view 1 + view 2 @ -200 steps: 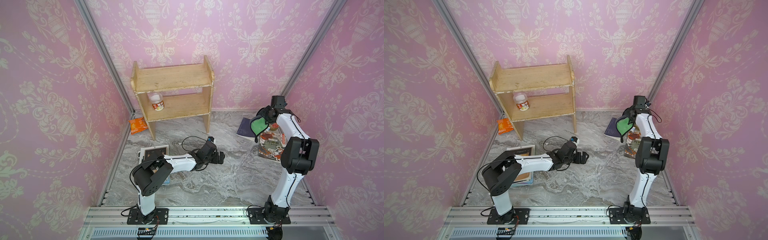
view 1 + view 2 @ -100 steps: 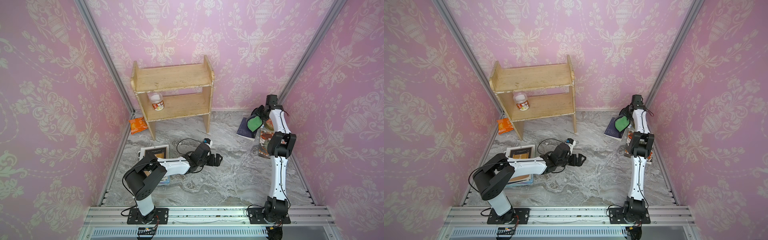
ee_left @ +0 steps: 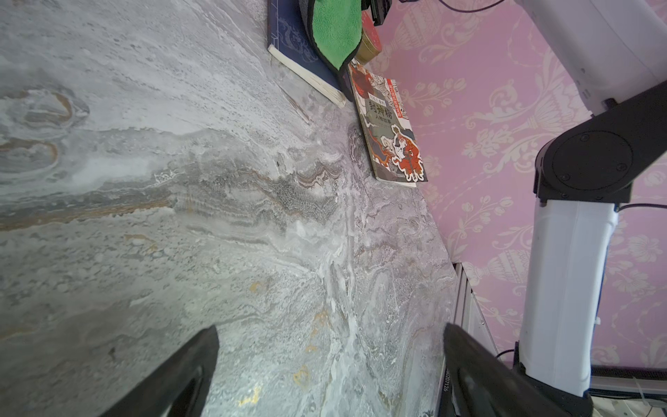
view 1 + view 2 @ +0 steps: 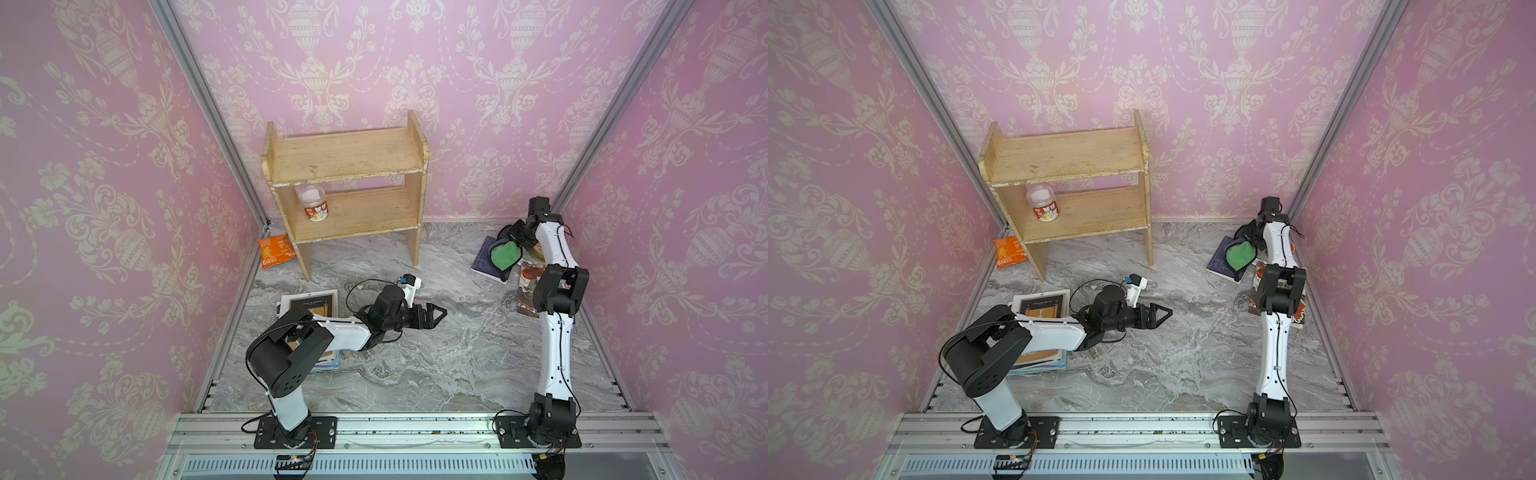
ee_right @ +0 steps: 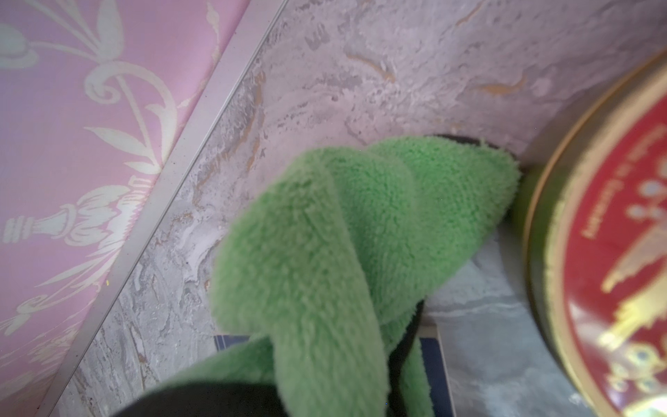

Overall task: Wipe the cover of the book
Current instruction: Move the book to the center of the board.

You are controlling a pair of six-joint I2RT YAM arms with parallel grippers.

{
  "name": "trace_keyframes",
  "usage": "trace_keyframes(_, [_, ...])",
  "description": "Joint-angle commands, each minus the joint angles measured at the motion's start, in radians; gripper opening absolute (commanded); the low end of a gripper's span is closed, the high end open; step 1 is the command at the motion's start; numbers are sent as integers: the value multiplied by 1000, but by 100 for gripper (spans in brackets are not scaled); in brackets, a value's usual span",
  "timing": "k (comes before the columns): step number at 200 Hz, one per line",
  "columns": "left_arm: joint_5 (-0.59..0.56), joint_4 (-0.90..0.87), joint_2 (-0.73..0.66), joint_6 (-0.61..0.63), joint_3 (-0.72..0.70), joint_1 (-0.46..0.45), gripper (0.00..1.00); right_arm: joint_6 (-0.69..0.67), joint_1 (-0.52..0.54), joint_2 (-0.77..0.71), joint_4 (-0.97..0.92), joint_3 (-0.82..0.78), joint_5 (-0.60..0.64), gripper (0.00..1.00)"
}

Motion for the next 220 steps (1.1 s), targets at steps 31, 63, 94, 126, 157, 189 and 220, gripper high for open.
trace_keyframes(31, [-45, -103, -67, 35, -45, 0, 99, -39, 106, -119, -52, -310, -34, 0])
trace_keyframes(63, [-98, -123, -97, 39, -83, 1, 99, -68, 197, -224, 12, -494, -33, 0])
trace_keyframes(94, [-130, -115, -127, 8, -144, 0, 99, -22, 275, -379, 162, -786, -126, 0])
trace_keyframes(126, [-152, -65, -135, -67, -219, 0, 99, 77, 382, -605, 408, -1150, -186, 0])
trace_keyframes(157, [-116, -2, -114, -125, -262, -16, 99, -26, 406, -678, 296, -1068, -191, 0])
trace_keyframes(189, [-134, 8, -88, -163, -266, -53, 99, -123, 415, -844, 199, -1078, 22, 0])
trace_keyframes(220, [-147, 17, -31, -213, -245, -69, 99, -158, 430, -937, 209, -1220, 55, 0])
